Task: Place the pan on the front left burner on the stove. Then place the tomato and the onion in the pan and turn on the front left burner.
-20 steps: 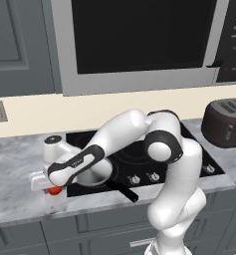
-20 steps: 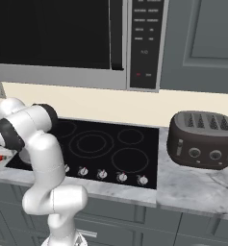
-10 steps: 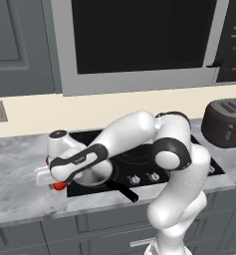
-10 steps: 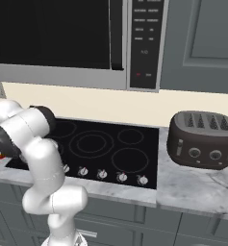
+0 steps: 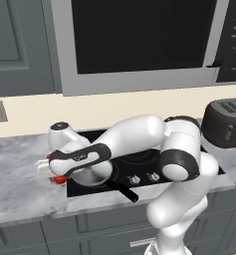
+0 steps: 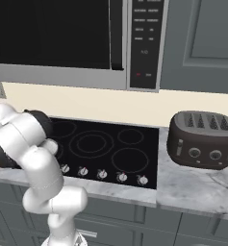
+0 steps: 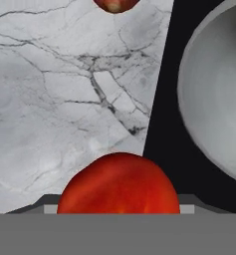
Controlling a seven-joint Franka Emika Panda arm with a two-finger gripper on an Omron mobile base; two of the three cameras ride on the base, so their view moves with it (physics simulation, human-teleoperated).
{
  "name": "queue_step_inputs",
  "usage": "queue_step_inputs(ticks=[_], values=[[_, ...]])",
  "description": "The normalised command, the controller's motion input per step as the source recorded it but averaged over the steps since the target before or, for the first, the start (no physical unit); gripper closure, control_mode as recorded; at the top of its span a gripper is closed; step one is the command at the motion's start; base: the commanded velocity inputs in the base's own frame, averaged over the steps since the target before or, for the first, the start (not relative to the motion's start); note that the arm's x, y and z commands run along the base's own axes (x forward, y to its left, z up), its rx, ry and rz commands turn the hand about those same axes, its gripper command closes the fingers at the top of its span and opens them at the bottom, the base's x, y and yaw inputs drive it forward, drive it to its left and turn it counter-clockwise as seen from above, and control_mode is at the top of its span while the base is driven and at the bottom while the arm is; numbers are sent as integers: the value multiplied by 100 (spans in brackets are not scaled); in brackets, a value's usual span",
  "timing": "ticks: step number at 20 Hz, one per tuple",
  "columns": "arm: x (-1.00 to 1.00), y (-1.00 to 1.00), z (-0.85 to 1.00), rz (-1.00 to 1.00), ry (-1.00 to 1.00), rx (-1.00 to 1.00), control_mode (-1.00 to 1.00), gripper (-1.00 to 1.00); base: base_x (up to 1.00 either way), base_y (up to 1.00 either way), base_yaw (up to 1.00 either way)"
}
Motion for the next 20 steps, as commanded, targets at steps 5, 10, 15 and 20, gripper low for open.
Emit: queue_step_inputs(ticks=[5,10,15,20], values=[[16,-39,0,0,0,0,-100,100,0,0,0],[13,-56,3,0,0,0,-100,100,0,0,0],[14,-50,0,0,0,0,-100,100,0,0,0],[16,-40,-12,0,0,0,-100,100,0,0,0]])
